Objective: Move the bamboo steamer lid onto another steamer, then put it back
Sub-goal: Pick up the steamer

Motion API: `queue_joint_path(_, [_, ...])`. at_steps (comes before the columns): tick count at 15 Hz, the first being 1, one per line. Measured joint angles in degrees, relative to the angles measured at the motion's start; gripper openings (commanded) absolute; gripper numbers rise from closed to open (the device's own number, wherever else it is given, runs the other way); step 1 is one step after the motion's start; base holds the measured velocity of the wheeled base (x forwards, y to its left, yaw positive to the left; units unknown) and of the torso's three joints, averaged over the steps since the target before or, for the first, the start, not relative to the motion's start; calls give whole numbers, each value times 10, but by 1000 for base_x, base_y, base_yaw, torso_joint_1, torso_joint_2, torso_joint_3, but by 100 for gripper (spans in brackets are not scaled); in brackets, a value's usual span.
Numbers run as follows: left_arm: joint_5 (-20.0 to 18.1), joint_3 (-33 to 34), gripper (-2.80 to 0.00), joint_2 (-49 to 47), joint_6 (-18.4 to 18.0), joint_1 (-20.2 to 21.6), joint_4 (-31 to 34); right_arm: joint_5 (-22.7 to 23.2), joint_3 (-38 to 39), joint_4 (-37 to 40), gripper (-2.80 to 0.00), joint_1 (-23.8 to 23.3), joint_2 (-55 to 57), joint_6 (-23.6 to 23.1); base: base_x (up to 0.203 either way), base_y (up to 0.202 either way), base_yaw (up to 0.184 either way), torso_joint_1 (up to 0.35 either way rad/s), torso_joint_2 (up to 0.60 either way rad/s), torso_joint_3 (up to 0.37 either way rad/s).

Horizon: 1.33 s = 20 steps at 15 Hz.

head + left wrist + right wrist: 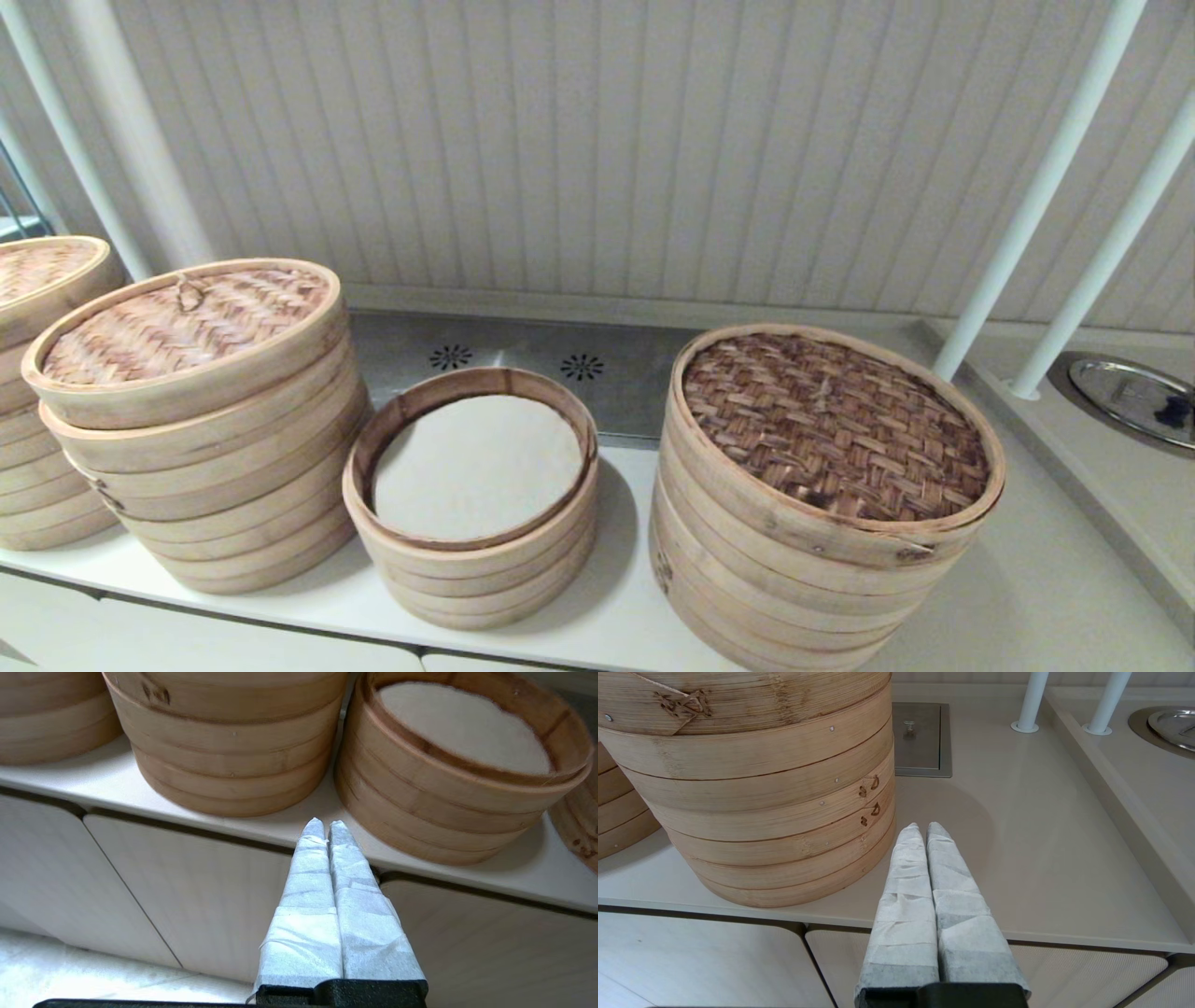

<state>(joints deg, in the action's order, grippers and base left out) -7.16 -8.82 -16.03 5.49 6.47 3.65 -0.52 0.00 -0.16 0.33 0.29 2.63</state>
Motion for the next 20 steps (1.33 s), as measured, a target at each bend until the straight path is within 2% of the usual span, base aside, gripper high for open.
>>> queue_joint_path(2, [0,26,-280,0,0,0,-22,0,0,0,-280,0,0,0,0,0,0,0,0,0])
queue_joint_path(5, [6,73,-280,0,-3,0,-96,0,0,0,-280,0,0,0,0,0,0,0,0,0])
queue_joint_path(9, [7,86,-280,0,-6,0,-108,0,0,0,-280,0,0,0,0,0,0,0,0,0])
queue_joint_path(13, [3,83,-280,2,-32,-2,-140,0,0,0,-280,0,0,0,0,0,0,0,0,0])
queue_joint_path(16, [5,75,-280,14,-37,-30,-121,0,0,0,-280,0,0,0,0,0,0,0,0,0])
queue_joint_path(18, [12,68,-280,62,-43,-48,-69,0,0,0,-280,0,0,0,0,0,0,0,0,0])
queue_joint_path(20, [35,63,-280,113,-50,-60,-19,0,0,0,-280,0,0,0,0,0,0,0,0,0])
